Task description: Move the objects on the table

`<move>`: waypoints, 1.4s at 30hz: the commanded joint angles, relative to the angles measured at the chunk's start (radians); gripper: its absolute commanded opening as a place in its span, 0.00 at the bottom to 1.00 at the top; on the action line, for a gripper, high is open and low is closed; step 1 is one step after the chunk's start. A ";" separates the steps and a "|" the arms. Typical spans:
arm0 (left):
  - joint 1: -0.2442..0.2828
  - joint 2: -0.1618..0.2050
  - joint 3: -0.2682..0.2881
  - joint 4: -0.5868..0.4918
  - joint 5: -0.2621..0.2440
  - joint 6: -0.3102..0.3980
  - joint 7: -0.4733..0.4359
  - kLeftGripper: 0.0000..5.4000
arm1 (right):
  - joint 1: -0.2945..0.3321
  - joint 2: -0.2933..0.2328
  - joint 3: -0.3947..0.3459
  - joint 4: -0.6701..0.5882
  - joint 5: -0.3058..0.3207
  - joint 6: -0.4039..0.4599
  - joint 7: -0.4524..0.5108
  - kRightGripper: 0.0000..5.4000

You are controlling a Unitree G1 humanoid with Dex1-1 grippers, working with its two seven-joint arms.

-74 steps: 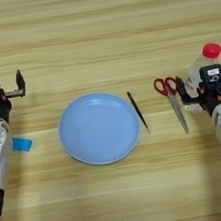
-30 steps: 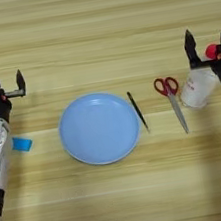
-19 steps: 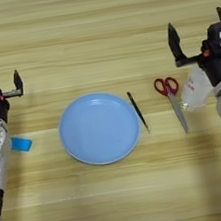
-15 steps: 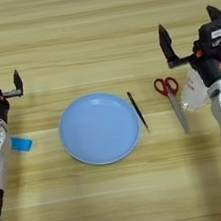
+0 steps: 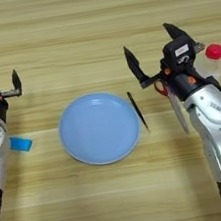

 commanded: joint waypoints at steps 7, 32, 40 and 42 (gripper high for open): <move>0.004 0.002 -0.006 -0.014 0.009 0.013 0.007 1.00 | 0.078 0.034 0.080 -0.001 0.070 0.294 0.015 1.00; -0.013 -0.001 -0.002 0.072 -0.006 0.004 -0.007 1.00 | 0.094 0.084 0.147 0.146 0.012 0.347 0.008 1.00; -0.025 0.002 0.000 0.129 -0.004 -0.007 -0.004 1.00 | 0.091 0.093 0.147 0.162 0.008 0.344 0.007 1.00; -0.027 -0.002 0.005 0.137 -0.013 0.002 -0.005 1.00 | 0.090 0.097 0.145 0.167 0.014 0.352 0.009 1.00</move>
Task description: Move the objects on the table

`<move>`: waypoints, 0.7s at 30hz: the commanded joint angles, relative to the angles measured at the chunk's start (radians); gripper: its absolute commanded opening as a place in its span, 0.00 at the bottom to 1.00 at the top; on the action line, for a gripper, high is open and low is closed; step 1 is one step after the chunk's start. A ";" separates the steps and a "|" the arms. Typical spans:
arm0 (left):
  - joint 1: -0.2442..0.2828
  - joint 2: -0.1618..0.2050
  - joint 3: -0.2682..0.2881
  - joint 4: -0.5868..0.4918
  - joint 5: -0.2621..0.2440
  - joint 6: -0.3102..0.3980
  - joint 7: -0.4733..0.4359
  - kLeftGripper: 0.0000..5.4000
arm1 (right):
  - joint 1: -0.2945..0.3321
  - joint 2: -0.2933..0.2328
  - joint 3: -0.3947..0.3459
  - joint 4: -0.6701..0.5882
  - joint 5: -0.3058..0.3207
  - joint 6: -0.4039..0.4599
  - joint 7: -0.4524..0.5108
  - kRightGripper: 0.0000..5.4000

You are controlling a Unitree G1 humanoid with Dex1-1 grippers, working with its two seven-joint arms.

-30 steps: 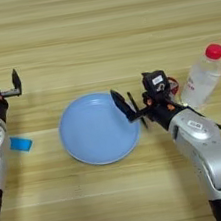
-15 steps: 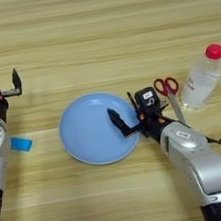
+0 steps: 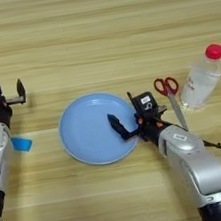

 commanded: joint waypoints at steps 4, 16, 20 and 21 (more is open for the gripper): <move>-0.022 -0.002 0.009 0.025 -0.014 0.009 0.001 1.00 | -0.010 0.013 -0.010 0.017 0.022 0.028 0.019 1.00; -0.022 -0.003 0.014 0.015 -0.011 0.009 0.004 1.00 | -0.005 0.032 0.010 0.033 0.021 0.049 0.041 1.00; -0.022 -0.004 0.014 0.013 -0.011 0.008 0.004 1.00 | -0.004 0.041 0.021 0.037 0.022 0.055 0.051 1.00; -0.022 -0.005 0.014 0.013 -0.011 0.008 0.004 1.00 | -0.004 0.042 0.023 0.036 0.022 0.055 0.051 1.00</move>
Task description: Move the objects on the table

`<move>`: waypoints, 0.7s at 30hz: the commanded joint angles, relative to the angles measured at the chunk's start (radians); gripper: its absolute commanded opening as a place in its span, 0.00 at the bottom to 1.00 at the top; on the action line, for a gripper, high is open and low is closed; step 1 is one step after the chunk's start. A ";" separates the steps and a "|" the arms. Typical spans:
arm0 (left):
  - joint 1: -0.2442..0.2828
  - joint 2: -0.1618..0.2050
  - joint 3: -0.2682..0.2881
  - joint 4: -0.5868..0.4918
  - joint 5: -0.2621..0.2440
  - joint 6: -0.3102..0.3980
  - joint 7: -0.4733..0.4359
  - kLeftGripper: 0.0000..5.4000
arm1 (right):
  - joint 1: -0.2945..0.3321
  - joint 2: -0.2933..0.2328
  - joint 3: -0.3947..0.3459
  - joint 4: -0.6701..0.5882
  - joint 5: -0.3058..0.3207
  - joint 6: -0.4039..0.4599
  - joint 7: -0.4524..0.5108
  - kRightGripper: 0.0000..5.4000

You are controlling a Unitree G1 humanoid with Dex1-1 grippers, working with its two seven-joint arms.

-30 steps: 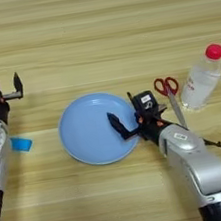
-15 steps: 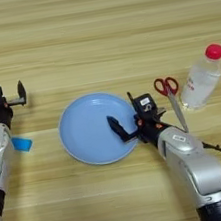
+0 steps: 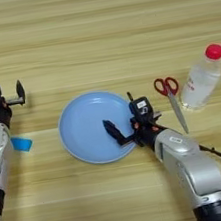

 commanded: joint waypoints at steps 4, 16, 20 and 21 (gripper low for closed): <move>-0.012 -0.004 -0.001 -0.004 -0.006 0.007 0.003 1.00 | -0.003 0.015 0.028 0.005 0.014 0.031 0.022 1.00; -0.012 -0.003 -0.001 -0.006 -0.003 0.007 0.004 1.00 | 0.000 0.028 0.038 -0.008 0.025 0.024 0.033 1.00; -0.014 -0.004 -0.002 -0.003 -0.003 0.007 0.005 1.00 | -0.004 0.028 0.030 -0.016 0.012 -0.019 0.030 1.00; -0.015 -0.004 -0.002 -0.003 -0.003 0.007 0.005 1.00 | -0.005 0.027 0.028 -0.020 0.010 -0.034 0.031 1.00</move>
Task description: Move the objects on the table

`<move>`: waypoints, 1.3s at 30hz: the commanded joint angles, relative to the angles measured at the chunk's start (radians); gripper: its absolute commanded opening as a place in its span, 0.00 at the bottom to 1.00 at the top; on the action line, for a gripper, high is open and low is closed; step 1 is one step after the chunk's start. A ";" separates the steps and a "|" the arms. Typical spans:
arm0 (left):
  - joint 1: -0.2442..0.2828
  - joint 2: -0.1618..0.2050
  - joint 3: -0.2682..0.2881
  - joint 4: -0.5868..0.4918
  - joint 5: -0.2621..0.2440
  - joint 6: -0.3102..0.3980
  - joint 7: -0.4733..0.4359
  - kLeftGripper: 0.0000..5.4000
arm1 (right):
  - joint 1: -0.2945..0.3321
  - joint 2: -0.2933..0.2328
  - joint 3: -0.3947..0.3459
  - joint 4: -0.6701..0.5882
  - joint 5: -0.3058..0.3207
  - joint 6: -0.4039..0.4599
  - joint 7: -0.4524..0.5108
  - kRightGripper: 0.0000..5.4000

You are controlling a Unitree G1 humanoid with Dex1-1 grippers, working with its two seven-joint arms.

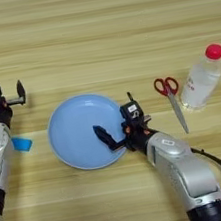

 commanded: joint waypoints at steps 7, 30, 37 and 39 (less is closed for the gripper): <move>-0.014 -0.001 -0.003 -0.003 -0.003 0.005 0.003 1.00 | -0.004 -0.010 -0.020 -0.058 -0.016 -0.129 0.000 1.00; -0.013 -0.002 -0.003 -0.007 -0.003 0.003 0.002 1.00 | 0.005 -0.141 -0.171 -0.013 -0.092 -0.177 -0.045 1.00; -0.014 -0.002 -0.003 0.001 -0.003 0.003 0.002 1.00 | 0.004 -0.136 -0.146 0.021 -0.101 -0.187 -0.038 1.00; -0.014 -0.003 -0.003 0.006 -0.004 0.003 0.001 1.00 | 0.001 -0.136 -0.145 0.032 -0.104 -0.190 -0.038 1.00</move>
